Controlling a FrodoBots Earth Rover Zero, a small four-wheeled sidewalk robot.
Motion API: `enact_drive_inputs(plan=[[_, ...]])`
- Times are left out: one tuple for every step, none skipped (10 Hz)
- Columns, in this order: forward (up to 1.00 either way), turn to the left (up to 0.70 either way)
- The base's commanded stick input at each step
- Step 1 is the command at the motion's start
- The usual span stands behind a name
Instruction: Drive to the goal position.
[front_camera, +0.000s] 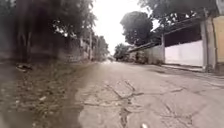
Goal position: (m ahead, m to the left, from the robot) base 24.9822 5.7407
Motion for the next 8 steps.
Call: enact_drive_inputs(plan=[[1.0,0.0],[1.0,0.0],[1.0,0.0],[1.0,0.0],[1.0,0.0],[1.0,0.0],[1.0,0.0],[1.0,0.0]])
